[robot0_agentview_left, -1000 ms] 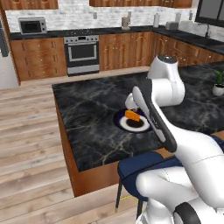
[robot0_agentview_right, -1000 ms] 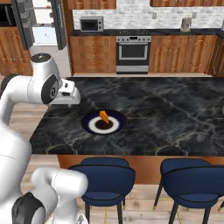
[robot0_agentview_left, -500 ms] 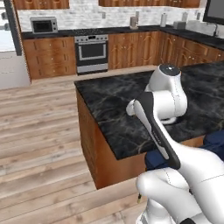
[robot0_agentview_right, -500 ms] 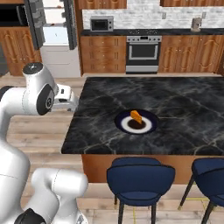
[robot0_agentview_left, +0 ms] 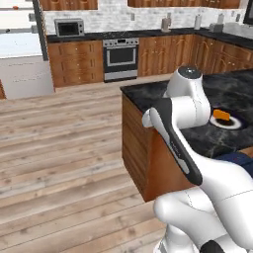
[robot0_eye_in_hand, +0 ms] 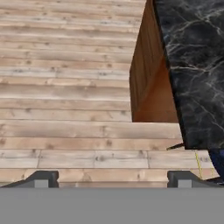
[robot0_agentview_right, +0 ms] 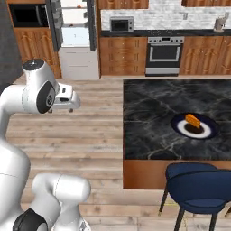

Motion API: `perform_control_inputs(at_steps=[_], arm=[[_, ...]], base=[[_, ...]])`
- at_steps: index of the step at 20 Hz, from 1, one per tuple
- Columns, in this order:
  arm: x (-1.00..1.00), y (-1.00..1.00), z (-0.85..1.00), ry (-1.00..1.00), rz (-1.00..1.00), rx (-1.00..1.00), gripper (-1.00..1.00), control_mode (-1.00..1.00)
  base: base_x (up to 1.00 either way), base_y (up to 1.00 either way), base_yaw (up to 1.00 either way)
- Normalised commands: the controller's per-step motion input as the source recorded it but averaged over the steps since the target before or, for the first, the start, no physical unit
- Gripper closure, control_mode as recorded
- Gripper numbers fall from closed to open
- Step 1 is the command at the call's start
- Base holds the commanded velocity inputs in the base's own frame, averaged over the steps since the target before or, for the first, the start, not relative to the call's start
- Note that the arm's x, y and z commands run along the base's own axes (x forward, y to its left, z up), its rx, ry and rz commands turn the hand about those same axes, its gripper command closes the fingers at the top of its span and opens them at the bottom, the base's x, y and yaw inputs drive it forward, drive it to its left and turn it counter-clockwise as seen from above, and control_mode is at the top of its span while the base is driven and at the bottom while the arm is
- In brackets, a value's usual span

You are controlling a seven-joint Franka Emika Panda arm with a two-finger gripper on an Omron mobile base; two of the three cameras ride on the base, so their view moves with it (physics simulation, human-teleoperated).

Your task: Take the cheese, chicken drumstick, and squash from the fridge and place them on the plate on the dining counter to create an appetizer plate.

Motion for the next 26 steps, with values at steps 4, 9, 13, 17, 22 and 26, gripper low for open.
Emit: perform_control_inputs(at_steps=[4, 9, 13, 17, 22, 26], arm=[[0.00, 0.00, 0.00, 0.00, 0.00, 0.00, -1.00, 1.00], [0.00, 0.00, 0.00, 0.00, 0.00, 0.00, -1.00, 1.00], [0.00, 0.00, 0.00, 0.00, 0.00, 0.00, -1.00, 1.00], [0.00, 0.00, 0.00, 0.00, 0.00, 0.00, -1.00, 1.00], [0.00, 0.00, 0.00, 0.00, 0.00, 0.00, -1.00, 1.00], [0.00, 0.00, 0.00, 0.00, 0.00, 0.00, -1.00, 1.00]], base=[[0.29, 1.00, 0.00], [0.78, 1.00, -0.02], [1.00, 0.82, -0.08], [1.00, 0.70, -0.10], [1.00, 0.69, -0.09], [1.00, 0.65, -0.02]])
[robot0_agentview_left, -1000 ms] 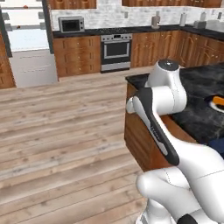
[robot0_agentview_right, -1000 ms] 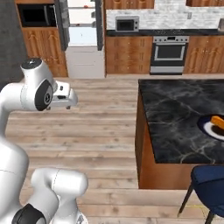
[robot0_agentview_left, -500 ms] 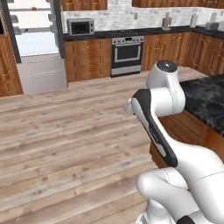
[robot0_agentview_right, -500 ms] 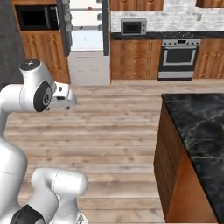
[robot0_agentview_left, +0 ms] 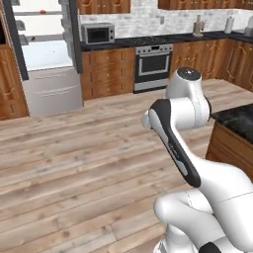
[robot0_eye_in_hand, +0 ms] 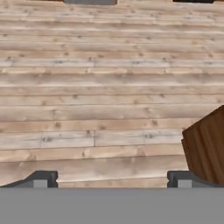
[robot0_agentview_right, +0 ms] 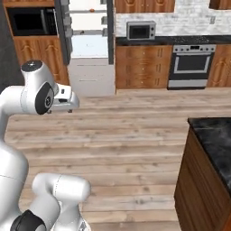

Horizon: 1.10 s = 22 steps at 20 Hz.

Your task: Take the cheese, chicken drumstick, and squash from the fridge and place them on the plate on the dining counter to create an appetizer plate.

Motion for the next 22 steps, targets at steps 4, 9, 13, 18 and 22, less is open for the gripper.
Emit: perform_control_inputs(at_steps=[4, 9, 13, 18, 22], arm=[[0.00, 0.00, 0.00, 0.00, 0.00, 0.00, -1.00, 1.00], [0.00, 0.00, 0.00, 0.00, 0.00, 0.00, -1.00, 1.00], [0.00, 0.00, 0.00, 0.00, 0.00, 0.00, -1.00, 1.00], [0.00, 0.00, 0.00, 0.00, 0.00, 0.00, -1.00, 1.00], [0.00, 0.00, 0.00, 0.00, 0.00, 0.00, -1.00, 1.00]], base=[[1.00, 0.44, 0.04], [1.00, 0.27, 0.10], [1.00, 0.30, 0.15], [1.00, 0.30, 0.19], [1.00, 0.21, 0.18]])
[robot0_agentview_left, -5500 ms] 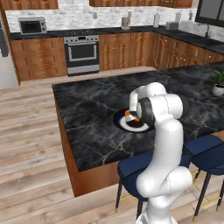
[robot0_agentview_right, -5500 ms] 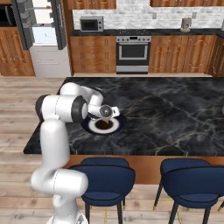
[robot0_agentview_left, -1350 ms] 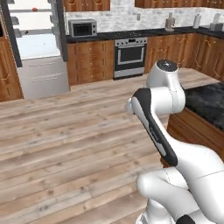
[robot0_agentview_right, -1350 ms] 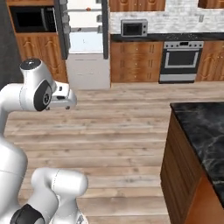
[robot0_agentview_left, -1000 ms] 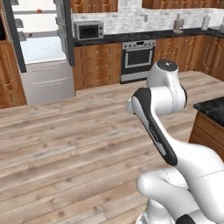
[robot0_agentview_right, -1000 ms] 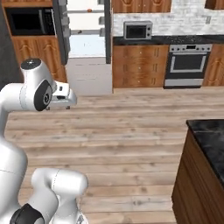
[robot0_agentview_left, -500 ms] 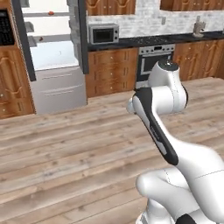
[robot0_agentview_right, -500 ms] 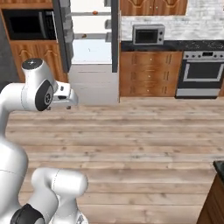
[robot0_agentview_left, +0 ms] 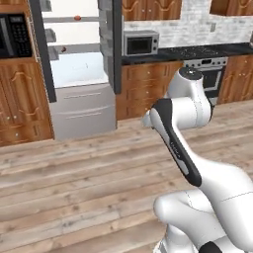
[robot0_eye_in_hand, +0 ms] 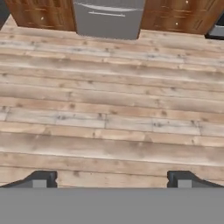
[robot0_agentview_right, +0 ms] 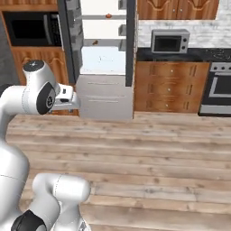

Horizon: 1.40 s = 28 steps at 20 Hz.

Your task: Take the cheese, chicken drumstick, and squash from the fridge and place them on the plate on the dining counter to create an appetizer plate.

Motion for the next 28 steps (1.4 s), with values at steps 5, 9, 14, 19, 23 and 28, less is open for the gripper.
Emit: perform_control_inputs(at_steps=[5, 9, 14, 19, 23, 28], arm=[[0.00, 0.00, 0.00, 0.00, 0.00, 0.00, -1.00, 1.00], [0.00, 0.00, 0.00, 0.00, 0.00, 0.00, -1.00, 1.00], [0.00, 0.00, 0.00, 0.00, 0.00, 0.00, -1.00, 1.00], [0.00, 0.00, 0.00, 0.00, 0.00, 0.00, -1.00, 1.00], [0.00, 0.00, 0.00, 0.00, 0.00, 0.00, -1.00, 1.00], [0.00, 0.00, 0.00, 0.00, 0.00, 0.00, -1.00, 1.00]], base=[[1.00, 0.15, 0.17], [1.00, 0.10, 0.15], [1.00, 0.02, 0.13], [1.00, 0.01, 0.12], [1.00, 0.00, 0.05], [1.00, 0.00, 0.00]])
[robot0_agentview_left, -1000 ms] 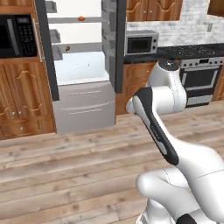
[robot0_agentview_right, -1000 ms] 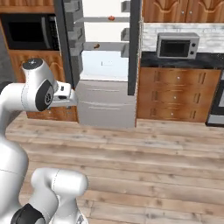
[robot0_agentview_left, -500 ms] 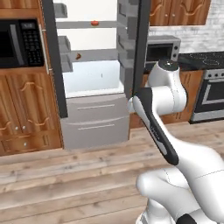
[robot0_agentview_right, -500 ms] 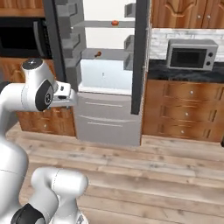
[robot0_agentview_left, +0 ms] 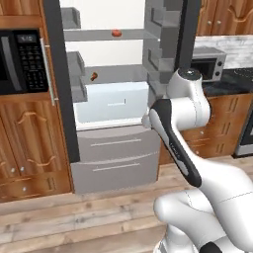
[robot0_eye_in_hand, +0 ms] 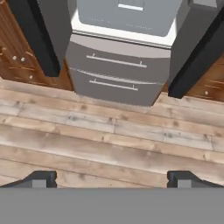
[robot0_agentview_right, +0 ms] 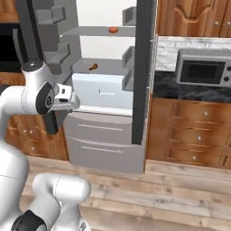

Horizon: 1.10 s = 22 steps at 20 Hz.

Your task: Take the cheese, chicken drumstick, and squash from the fridge and place them on the plate on the dining counter to create an appetizer plate.

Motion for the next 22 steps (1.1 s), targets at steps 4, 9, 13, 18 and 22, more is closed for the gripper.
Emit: perform_control_inputs(at_steps=[4, 9, 13, 18, 22], arm=[[0.00, 0.00, 0.00, 0.00, 0.00, 0.00, -1.00, 1.00], [0.00, 0.00, 0.00, 0.00, 0.00, 0.00, -1.00, 1.00], [0.00, 0.00, 0.00, 0.00, 0.00, 0.00, -1.00, 1.00], [0.00, 0.00, 0.00, 0.00, 0.00, 0.00, -1.00, 1.00], [0.12, 0.03, 0.29, -0.04, 0.00, 0.00, -1.00, -1.00]], base=[[1.00, 0.00, 0.00], [1.00, 0.00, 0.00], [1.00, 0.00, 0.00], [0.97, 0.00, 0.00], [0.16, 0.00, 0.00]])
